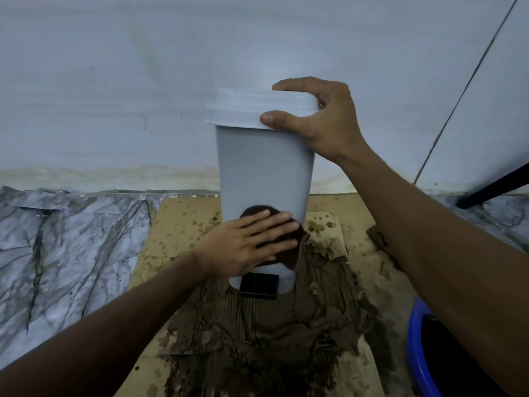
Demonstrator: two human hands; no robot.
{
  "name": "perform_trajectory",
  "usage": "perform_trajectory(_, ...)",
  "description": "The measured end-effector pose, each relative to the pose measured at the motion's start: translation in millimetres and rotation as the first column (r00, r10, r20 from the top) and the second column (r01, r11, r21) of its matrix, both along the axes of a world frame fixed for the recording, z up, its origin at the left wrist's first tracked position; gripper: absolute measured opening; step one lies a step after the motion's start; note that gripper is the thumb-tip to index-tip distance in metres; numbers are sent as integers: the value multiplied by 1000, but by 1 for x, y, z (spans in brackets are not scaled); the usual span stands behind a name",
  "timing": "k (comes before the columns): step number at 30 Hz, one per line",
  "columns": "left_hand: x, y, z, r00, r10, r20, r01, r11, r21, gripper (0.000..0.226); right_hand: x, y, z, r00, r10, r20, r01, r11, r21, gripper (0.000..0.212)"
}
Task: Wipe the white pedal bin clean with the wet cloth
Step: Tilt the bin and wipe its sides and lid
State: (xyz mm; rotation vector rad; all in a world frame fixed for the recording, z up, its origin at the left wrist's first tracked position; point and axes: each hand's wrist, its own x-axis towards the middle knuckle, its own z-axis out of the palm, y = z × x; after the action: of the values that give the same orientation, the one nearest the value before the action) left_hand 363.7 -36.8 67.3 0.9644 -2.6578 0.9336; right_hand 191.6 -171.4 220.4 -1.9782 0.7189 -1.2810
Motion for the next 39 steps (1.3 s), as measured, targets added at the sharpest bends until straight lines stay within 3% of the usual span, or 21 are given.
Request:
perform_trajectory(2,-15,-4,13,988,64,-137,-71,996,-49,49,-1,0,0,1000,-14,-3,14,1000,-8,51)
perform_trajectory(4,-31,-8,19,984,78,-162,-85,996,-37,47,-1,0,0,1000,-19,-6,19,1000,-9,51)
perform_trajectory(5,-38,-9,19,992,71,-109,-71,997,9,44,-1,0,0,1000,-19,-5,19,1000,-5,51)
perform_trajectory(7,-46,-9,7,990,21,142,-36,994,103,38,-1,0,0,1000,-16,-6,16,1000,3,50)
perform_trajectory(9,-56,-5,-9,934,6,357,-101,963,249,36,-1,1,0,1000,-13,-9,13,1000,0,50)
perform_trajectory(11,-72,0,-12,911,13,412,-205,881,426,31,1,2,0,1000,-12,-13,12,1000,-4,50)
perform_trajectory(13,-88,0,-11,849,-13,529,-247,874,418,28,2,1,1,1000,-16,-16,16,1000,2,51)
perform_trajectory(16,-101,-3,1,826,74,559,-351,843,407,29,-1,0,1,1000,-11,-15,12,1000,7,50)
perform_trajectory(18,-93,-4,9,846,101,524,-321,880,349,32,-3,0,0,1000,-5,-15,5,1000,8,50)
perform_trajectory(21,-67,-3,26,925,88,370,-187,952,240,36,-3,1,0,1000,5,-2,-5,1000,16,50)
perform_trajectory(24,-43,1,31,968,108,226,-153,970,191,45,-2,0,1,1000,1,3,-1,1000,17,50)
perform_trajectory(26,-43,6,20,959,85,271,-147,965,217,45,-1,1,0,1000,-4,2,4,1000,17,50)
perform_trajectory(29,-70,11,-9,884,-22,466,-177,908,380,38,2,3,0,1000,-5,-11,5,1000,13,50)
perform_trajectory(31,-74,9,-16,857,-30,515,-184,915,360,38,1,3,1,1000,-2,-17,2,1000,13,50)
perform_trajectory(33,-55,6,-14,923,3,384,-100,967,233,42,-3,2,2,1000,-8,-19,8,1000,5,49)
perform_trajectory(35,-26,6,-8,990,62,130,-75,992,98,51,-4,1,2,1000,-8,-5,8,1000,3,49)
perform_trajectory(37,-7,8,-5,985,149,-91,-152,988,-35,55,-2,2,0,1000,-6,1,6,1000,-5,50)
perform_trajectory(39,-5,6,-4,924,233,-303,-276,955,-110,53,0,3,-1,1000,-14,0,14,1000,-21,50)
